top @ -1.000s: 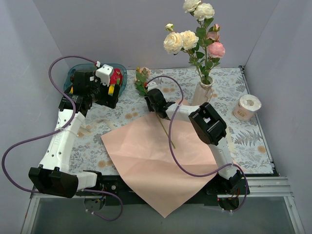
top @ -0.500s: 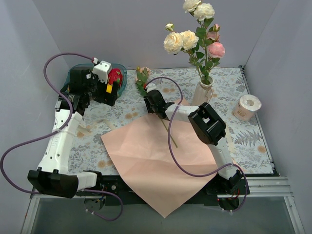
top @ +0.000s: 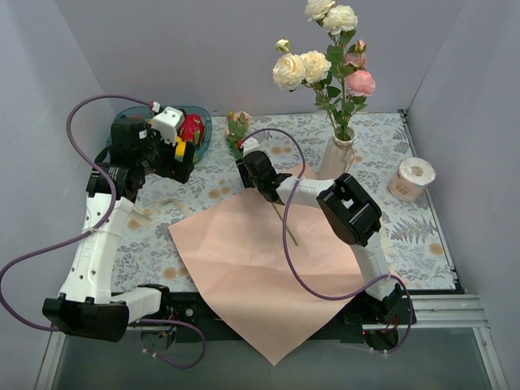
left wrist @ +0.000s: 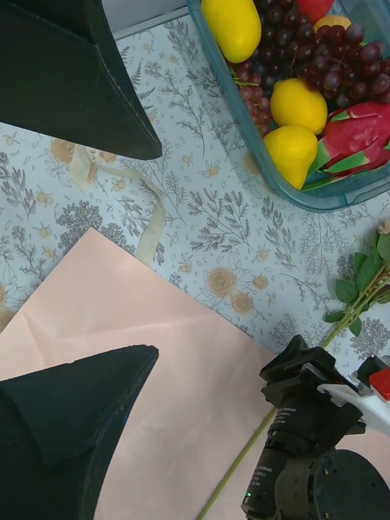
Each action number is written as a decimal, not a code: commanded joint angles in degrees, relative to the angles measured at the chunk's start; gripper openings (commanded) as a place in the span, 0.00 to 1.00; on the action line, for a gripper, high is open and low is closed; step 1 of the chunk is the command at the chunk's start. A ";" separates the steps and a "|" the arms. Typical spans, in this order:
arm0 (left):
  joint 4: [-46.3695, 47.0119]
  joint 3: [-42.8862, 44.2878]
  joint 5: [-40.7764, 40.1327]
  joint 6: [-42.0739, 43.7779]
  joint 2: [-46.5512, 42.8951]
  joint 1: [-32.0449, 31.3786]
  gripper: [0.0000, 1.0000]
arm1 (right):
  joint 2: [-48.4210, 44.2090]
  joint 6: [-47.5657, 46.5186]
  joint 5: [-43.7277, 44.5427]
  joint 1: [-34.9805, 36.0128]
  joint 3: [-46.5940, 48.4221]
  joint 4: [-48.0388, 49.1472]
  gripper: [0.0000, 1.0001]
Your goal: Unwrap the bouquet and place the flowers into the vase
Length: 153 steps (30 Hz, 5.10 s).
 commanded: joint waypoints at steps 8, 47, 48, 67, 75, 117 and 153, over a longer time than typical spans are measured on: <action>0.87 -0.68 2.88 -0.73 1.55 0.85 0.98 | 3.76 2.09 3.75 -3.41 10.32 -3.69 0.55; -4.22 8.10 3.15 -3.27 -0.20 2.08 0.97 | -0.35 0.70 -4.42 0.53 20.80 -20.13 0.01; -4.75 8.81 2.97 -3.54 -0.55 2.08 0.98 | -3.32 0.25 -5.30 0.80 20.36 -19.78 0.01; 4.49 17.95 -12.24 -12.24 -14.62 2.08 0.98 | -34.45 -15.39 -16.38 4.41 25.55 -9.87 0.01; -1.50 16.02 -7.14 -10.22 -15.76 2.08 0.98 | -48.87 -26.37 -14.98 4.41 10.95 28.90 0.01; 5.70 9.69 1.12 -7.23 -7.50 2.08 0.98 | -46.60 -30.86 1.64 -20.64 -4.25 57.65 0.01; 8.08 8.37 2.27 -6.96 -6.62 2.08 0.98 | -47.91 -30.95 6.64 -21.52 -25.96 68.56 0.22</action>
